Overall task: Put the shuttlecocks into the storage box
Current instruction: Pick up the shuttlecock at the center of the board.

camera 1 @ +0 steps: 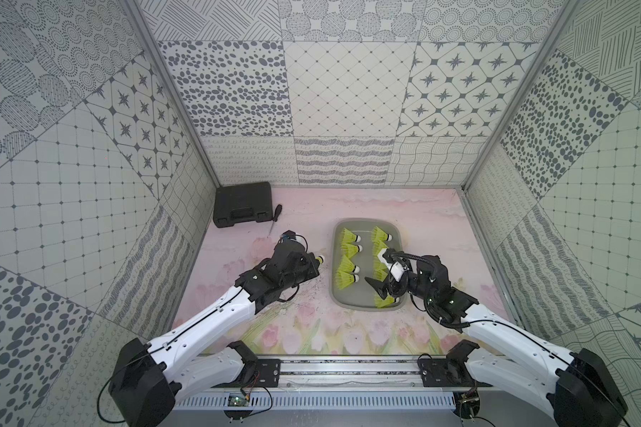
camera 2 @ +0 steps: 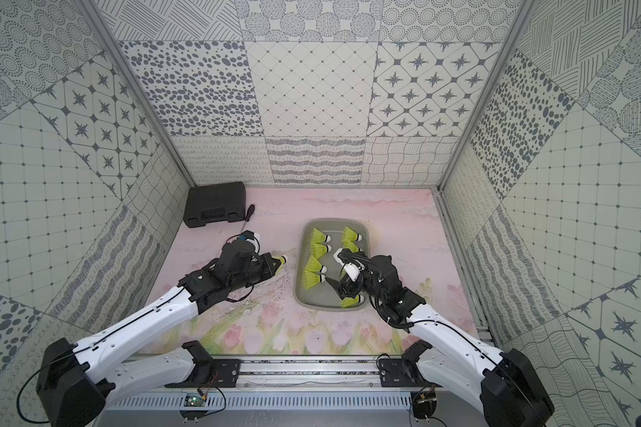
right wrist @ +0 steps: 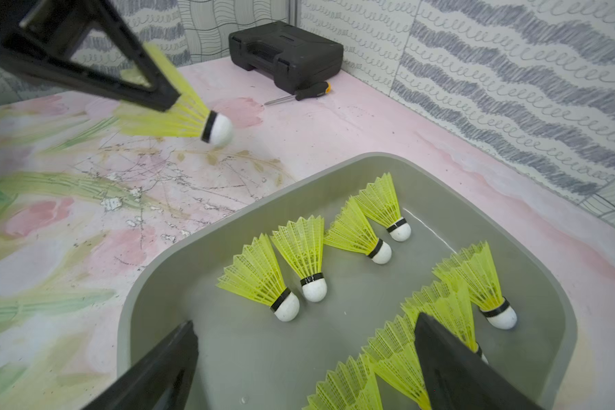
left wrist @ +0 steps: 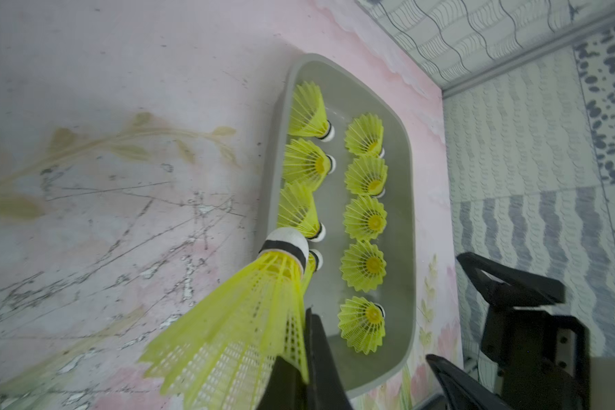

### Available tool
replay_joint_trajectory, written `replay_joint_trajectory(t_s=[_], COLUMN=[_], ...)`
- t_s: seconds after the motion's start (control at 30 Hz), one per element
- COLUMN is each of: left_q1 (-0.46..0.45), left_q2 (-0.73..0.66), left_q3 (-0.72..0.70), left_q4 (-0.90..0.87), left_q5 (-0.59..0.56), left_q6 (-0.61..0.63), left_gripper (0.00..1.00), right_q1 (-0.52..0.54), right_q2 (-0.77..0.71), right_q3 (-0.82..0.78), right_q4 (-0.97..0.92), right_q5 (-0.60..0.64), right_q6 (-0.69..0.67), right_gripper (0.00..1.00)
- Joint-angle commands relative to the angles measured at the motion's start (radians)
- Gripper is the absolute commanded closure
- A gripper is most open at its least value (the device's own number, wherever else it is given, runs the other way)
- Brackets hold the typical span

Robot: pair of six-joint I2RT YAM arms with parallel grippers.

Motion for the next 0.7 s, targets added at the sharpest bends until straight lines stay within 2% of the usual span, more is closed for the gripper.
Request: replay_joint_trajectory(t_s=[0.0, 0.17, 0.27, 0.53, 0.67], left_q1=[0.007, 0.008, 0.007, 0.008, 0.008], left_q2=[0.133, 0.267, 0.319, 0.364, 0.378], left_q3=[0.154, 0.304, 0.362, 0.416, 0.443], left_q4=[0.027, -0.074, -0.140, -0.257, -0.320], left_q5=[0.464, 0.657, 0.715, 0.774, 0.765], left_q6=[0.383, 0.471, 0.511, 0.585, 0.621], left_gripper=[1.00, 1.00, 1.00, 1.00, 1.00], right_q1=[0.019, 0.042, 0.051, 0.053, 0.054], right_q2=[0.027, 0.072, 0.091, 0.092, 0.091], right_q3=[0.023, 0.066, 0.086, 0.086, 0.113], right_q4=[0.066, 0.038, 0.012, 0.010, 0.006], right_q5=[-0.075, -0.092, -0.069, -0.010, 0.002], right_q6=[-0.091, -0.154, -0.173, -0.183, -0.185], right_gripper=[0.02, 0.06, 0.09, 0.17, 0.21])
